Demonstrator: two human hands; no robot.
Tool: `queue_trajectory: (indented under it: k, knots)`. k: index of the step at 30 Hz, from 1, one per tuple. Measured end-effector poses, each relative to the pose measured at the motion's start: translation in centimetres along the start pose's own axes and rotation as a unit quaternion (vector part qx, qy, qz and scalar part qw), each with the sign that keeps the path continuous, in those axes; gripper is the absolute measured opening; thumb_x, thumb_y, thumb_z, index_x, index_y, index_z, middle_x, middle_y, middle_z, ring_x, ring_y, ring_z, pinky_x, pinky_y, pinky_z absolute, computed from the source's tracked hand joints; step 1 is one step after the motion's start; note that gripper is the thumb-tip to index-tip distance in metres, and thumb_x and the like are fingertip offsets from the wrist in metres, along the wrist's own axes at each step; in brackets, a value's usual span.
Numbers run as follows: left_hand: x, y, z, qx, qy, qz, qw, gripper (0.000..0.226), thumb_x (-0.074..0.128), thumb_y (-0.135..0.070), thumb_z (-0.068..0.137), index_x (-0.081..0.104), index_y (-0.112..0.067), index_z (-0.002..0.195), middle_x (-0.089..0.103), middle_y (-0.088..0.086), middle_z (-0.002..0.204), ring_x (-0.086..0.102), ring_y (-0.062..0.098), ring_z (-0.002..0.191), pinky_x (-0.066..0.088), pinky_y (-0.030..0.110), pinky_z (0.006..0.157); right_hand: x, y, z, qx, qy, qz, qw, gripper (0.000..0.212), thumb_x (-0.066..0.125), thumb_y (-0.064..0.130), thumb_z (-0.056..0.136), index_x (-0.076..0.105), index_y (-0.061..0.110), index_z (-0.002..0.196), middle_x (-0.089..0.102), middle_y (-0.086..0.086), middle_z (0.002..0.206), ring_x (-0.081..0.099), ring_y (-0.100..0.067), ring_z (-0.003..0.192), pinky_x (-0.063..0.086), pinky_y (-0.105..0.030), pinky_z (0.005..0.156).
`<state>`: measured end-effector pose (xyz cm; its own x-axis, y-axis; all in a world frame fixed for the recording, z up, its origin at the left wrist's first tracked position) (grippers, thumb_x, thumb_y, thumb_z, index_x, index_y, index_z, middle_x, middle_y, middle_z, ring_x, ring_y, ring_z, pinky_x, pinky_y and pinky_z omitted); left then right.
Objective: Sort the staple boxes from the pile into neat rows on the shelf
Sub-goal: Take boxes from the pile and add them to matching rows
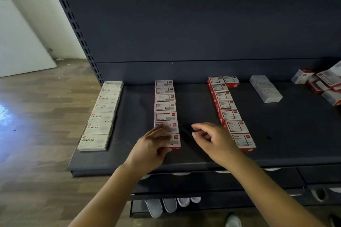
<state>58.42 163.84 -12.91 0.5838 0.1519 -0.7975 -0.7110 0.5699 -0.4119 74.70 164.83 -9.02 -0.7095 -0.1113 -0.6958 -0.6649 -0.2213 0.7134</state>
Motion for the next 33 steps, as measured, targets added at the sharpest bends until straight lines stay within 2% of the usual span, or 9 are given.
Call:
queue_trajectory:
  k: [6,8,12,14,17,20,24,30,33]
  knots:
    - [-0.1,0.0,-0.3,-0.001,-0.032,0.002,0.999,0.026,0.061,-0.024,0.076,0.075,-0.009,0.093,0.067,0.006,0.114,0.056,0.02,0.115,0.045,0.03,0.095,3.5,0.1,0.1,0.024,0.07,-0.006,0.997,0.041,0.056,0.024,0.092,0.052,0.014,0.132,0.055,0.003,0.131,0.049,-0.005,0.119,0.031,-0.008,0.092]
    - [0.0,-0.1,-0.3,-0.003,-0.032,0.002,0.999,0.03,0.055,-0.025,0.078,0.075,-0.009,0.092,0.067,0.006,0.114,0.057,0.02,0.114,0.046,0.03,0.094,3.7,0.3,0.1,0.016,0.068,-0.01,0.998,0.041,0.055,0.024,0.092,0.051,0.014,0.132,0.055,0.003,0.131,0.049,-0.005,0.119,0.031,-0.007,0.092]
    - [0.1,-0.2,-0.3,-0.015,-0.019,-0.007,1.0,0.025,0.067,-0.017,0.072,0.074,-0.007,0.094,0.067,0.005,0.115,0.054,0.018,0.117,0.045,0.029,0.097,2.6,0.3,0.0,-0.007,0.049,-0.012,0.999,0.038,0.055,0.022,0.092,0.054,0.014,0.129,0.057,0.003,0.128,0.05,-0.003,0.115,0.027,0.007,0.082]
    - [0.1,-0.1,-0.3,-0.025,0.0,-0.006,1.0,0.027,0.068,-0.019,0.073,0.072,-0.01,0.098,0.065,0.002,0.117,0.055,0.018,0.118,0.047,0.033,0.096,1.5,0.7,-0.5,-0.039,0.019,-0.022,0.999,0.035,0.054,0.023,0.093,0.056,0.014,0.127,0.057,0.004,0.127,0.049,-0.004,0.116,0.024,0.008,0.086]
    - [-0.2,-0.6,0.2,-0.04,0.031,0.024,0.998,0.03,0.057,-0.033,0.079,0.072,-0.016,0.099,0.065,-0.002,0.118,0.056,0.021,0.118,0.051,0.042,0.094,-0.7,1.9,-1.8,-0.119,-0.053,-0.046,0.99,0.038,0.047,0.029,0.09,0.062,0.01,0.12,0.061,0.0,0.12,0.049,-0.006,0.114,0.025,-0.001,0.098]
    - [-0.4,-3.2,1.5,-0.026,0.034,0.09,0.995,0.04,0.049,-0.04,0.079,0.072,-0.017,0.102,0.065,0.003,0.116,0.057,0.03,0.115,0.044,0.047,0.098,-2.8,1.5,-2.4,-0.162,-0.089,-0.059,0.981,0.039,0.045,0.026,0.088,0.063,0.005,0.115,0.062,-0.004,0.116,0.048,-0.008,0.111,0.029,-0.011,0.101]
    - [0.8,-7.8,4.8,-0.021,0.013,0.117,0.993,0.047,0.046,-0.04,0.084,0.066,-0.012,0.116,0.063,0.006,0.121,0.053,0.029,0.119,0.041,0.045,0.099,-5.8,-1.3,-2.5,-0.171,-0.104,-0.076,0.977,0.038,0.046,0.025,0.086,0.064,0.004,0.112,0.063,-0.007,0.113,0.049,-0.011,0.108,0.036,-0.019,0.096]
    - [5.7,-14.6,10.1,0.017,0.01,0.093,0.995,0.041,0.046,-0.032,0.084,0.066,-0.011,0.114,0.063,0.007,0.12,0.055,0.032,0.117,0.049,0.048,0.092,-11.7,-7.1,-3.1,-0.164,-0.106,-0.108,0.975,0.042,0.044,0.028,0.083,0.065,0.004,0.11,0.064,-0.007,0.113,0.058,-0.019,0.105,0.048,-0.027,0.088]
    - [8.2,-17.3,12.5,0.021,0.005,0.095,0.995,0.041,0.046,-0.032,0.085,0.066,-0.012,0.114,0.063,0.007,0.119,0.055,0.03,0.116,0.05,0.044,0.09,-14.7,-10.4,-3.4,-0.145,-0.118,-0.112,0.976,0.04,0.044,0.028,0.085,0.067,0.005,0.108,0.065,-0.007,0.111,0.059,-0.018,0.102,0.045,-0.02,0.088]
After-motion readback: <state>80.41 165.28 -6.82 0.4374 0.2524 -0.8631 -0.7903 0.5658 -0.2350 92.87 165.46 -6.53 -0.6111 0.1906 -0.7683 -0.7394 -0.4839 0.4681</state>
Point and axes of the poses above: each hand's wrist, its own z-axis towards the middle knuckle, its own x-axis out of the palm, y = z × x, the point moved 8 cm from there along z, towards the middle knuckle
